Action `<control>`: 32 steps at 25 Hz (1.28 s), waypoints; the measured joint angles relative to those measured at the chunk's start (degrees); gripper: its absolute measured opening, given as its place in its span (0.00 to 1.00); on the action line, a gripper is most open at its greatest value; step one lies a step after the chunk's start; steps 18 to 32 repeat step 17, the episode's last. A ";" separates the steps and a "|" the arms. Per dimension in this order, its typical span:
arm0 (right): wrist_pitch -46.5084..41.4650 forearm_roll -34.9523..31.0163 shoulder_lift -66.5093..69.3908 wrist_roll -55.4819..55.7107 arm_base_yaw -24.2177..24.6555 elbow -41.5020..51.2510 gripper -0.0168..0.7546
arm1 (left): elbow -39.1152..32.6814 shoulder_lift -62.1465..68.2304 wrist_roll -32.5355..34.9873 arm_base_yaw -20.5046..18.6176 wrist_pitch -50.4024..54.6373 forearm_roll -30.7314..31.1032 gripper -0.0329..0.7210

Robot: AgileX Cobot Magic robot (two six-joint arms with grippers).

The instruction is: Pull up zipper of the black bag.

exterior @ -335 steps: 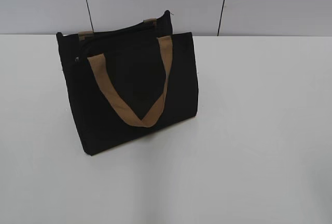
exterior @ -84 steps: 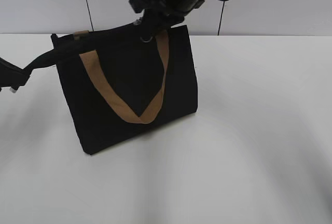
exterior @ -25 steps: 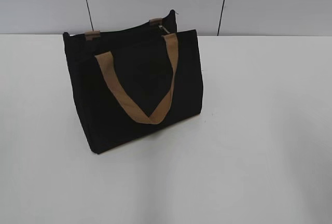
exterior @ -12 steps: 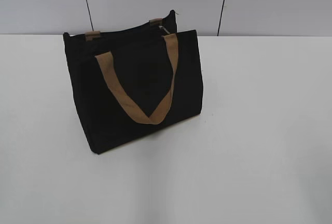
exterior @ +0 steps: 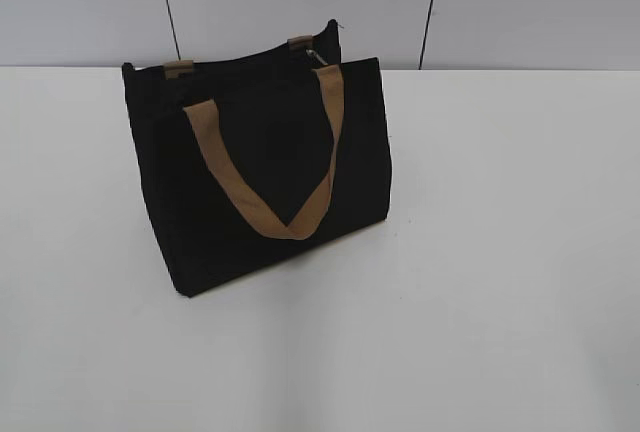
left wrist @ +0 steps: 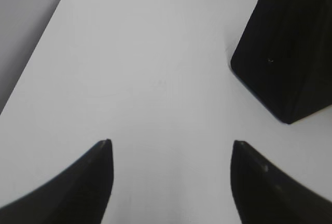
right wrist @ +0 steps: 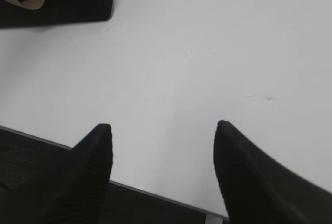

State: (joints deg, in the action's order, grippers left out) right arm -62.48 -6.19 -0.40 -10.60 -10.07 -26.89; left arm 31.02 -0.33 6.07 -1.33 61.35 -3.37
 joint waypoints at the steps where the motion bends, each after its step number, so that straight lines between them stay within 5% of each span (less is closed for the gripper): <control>1: -0.01 0.04 -0.05 0.05 0.00 0.00 0.63 | 0.00 0.00 0.10 0.00 0.00 -0.05 0.74; 11: -0.06 -0.06 -0.05 1.07 0.38 0.05 0.63 | 0.00 0.00 0.13 0.00 0.00 -0.05 0.74; 17: -0.06 -0.07 -0.05 1.08 5.62 0.05 0.63 | 0.00 0.00 0.18 0.00 0.00 -0.05 0.74; 32: -0.06 -0.07 -0.05 1.08 5.62 0.05 0.63 | 0.00 0.00 0.18 0.00 0.00 -0.05 0.74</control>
